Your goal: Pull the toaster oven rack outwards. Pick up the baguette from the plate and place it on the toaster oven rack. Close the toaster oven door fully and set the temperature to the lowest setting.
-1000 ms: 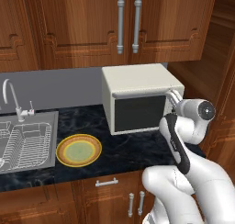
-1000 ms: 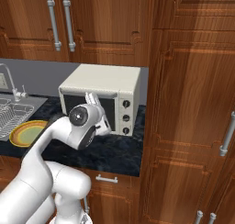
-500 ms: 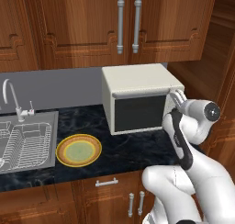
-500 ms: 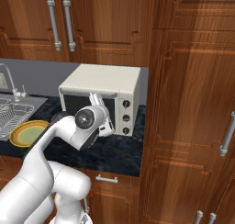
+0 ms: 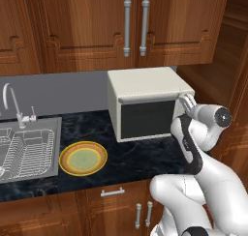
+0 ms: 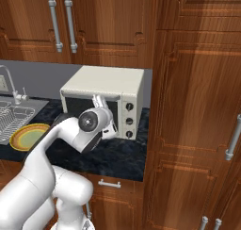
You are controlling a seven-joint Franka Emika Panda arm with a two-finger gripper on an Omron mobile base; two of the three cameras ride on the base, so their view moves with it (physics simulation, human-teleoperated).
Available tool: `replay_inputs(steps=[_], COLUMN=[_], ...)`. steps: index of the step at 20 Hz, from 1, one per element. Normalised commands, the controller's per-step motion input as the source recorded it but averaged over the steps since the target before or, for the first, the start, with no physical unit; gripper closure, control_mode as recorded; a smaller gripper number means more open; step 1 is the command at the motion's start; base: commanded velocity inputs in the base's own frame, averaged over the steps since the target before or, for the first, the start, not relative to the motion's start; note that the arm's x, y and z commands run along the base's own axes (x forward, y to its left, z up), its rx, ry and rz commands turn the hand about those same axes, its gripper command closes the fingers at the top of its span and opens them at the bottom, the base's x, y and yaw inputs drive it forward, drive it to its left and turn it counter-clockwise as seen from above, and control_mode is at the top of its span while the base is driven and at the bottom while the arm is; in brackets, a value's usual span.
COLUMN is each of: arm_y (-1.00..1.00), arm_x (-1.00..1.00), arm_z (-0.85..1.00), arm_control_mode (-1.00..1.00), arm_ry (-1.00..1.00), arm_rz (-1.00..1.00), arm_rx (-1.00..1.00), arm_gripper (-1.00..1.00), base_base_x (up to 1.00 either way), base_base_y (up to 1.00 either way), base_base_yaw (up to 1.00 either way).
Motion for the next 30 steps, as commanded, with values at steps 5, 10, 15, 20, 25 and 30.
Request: replay_inputs(steps=[5,10,15,20,25,30], arm_y=[-0.03,-0.08,-0.15,-0.16,-0.13,-0.06], arm_x=[0.25,0.24,0.18,0.19,0.02,-0.01], arm_z=[0.00,0.00,0.00,0.00,0.02,0.09], arm_control_mode=[-1.00,-1.00,-1.00,-1.00,-1.00,-1.00], arm_ry=[0.00,0.00,0.00,0.00,-0.02,-0.08], arm_rz=[0.04,0.01,0.00,0.00,0.01,0.02], arm_rx=[0.00,0.00,0.01,0.01,0.02,0.02], arm_gripper=[1.00,1.00,1.00,1.00,-1.00,-1.00], base_base_x=[0.00,0.00,0.00,0.00,0.00,0.00], base_base_y=[0.00,0.00,0.00,0.00,0.00,0.00], base_base_yaw=[0.00,0.00,0.00,0.00,0.00,0.00])
